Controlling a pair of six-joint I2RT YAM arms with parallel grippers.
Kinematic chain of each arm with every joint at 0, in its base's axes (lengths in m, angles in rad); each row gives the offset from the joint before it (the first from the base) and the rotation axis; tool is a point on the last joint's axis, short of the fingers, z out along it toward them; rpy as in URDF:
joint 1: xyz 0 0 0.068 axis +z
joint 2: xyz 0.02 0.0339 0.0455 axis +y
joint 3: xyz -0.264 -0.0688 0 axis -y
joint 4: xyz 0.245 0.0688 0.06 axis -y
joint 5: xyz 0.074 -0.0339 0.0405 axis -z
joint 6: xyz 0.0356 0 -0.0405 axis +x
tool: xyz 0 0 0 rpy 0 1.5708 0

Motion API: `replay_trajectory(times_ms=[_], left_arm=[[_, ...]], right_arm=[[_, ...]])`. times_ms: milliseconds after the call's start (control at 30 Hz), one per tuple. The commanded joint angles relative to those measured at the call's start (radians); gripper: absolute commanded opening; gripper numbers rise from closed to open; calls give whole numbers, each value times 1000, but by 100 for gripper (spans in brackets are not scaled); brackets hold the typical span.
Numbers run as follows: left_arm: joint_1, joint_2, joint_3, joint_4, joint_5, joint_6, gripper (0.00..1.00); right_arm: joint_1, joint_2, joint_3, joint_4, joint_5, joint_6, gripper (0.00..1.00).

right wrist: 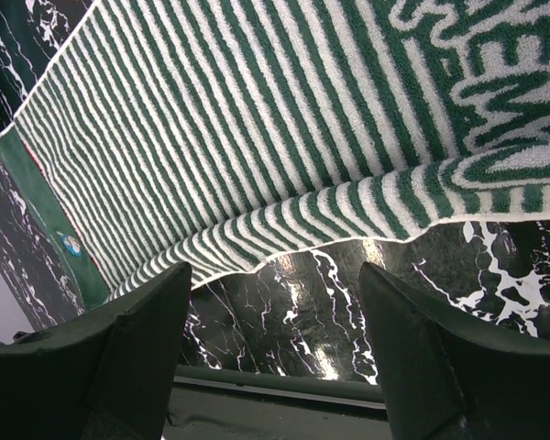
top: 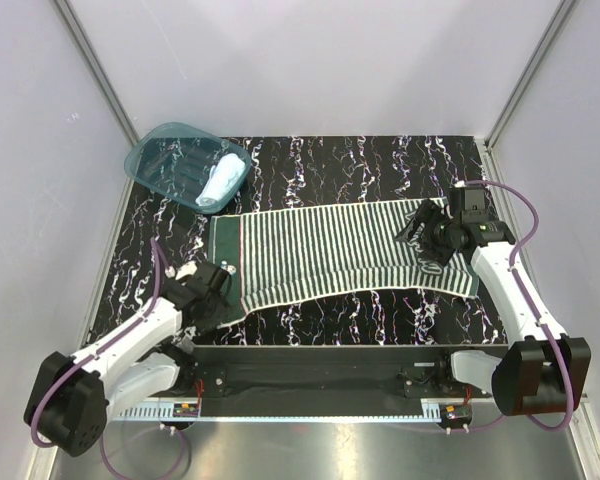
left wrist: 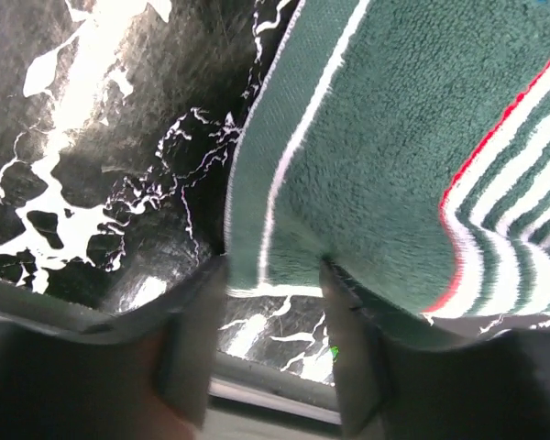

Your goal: Roll the towels

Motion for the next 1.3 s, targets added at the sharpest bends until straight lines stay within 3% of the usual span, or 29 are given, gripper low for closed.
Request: replay_trajectory(times_ms=[0, 33, 67, 167, 267, 433, 533, 667, 833, 1000, 1267], left_arm=[[-4, 40, -2, 80, -25, 56, 41], [-4, 53, 1, 92, -20, 70, 35], [-4, 55, 4, 119, -8, 85, 17], [-4, 63, 18, 141, 23, 130, 0], [-4, 49, 53, 115, 55, 168, 0], [5, -43, 225, -44, 78, 261, 0], [43, -63, 321, -123, 113, 347, 0], [108, -98, 322, -150, 259, 421, 0], [142, -129, 309, -176, 287, 481, 0], [192, -129, 342, -196, 314, 561, 0], [258, -115, 340, -160, 422, 616, 0]], right_arm=[[4, -7, 41, -28, 33, -15, 81], [-3, -3, 45, -28, 41, -9, 81], [-11, 3, 45, -30, 35, -4, 81], [-106, 31, 39, -16, -66, -4, 81], [-213, 43, 39, -36, -99, -20, 80], [-272, 2, 48, -97, 71, 18, 80], [-299, 8, 9, -100, 85, 63, 80], [-358, 40, -70, -108, 45, 104, 78], [-454, 37, -174, -62, 45, 147, 75], [-519, 42, -192, -82, 119, 154, 59], [-608, 62, -189, -103, 214, 129, 68]])
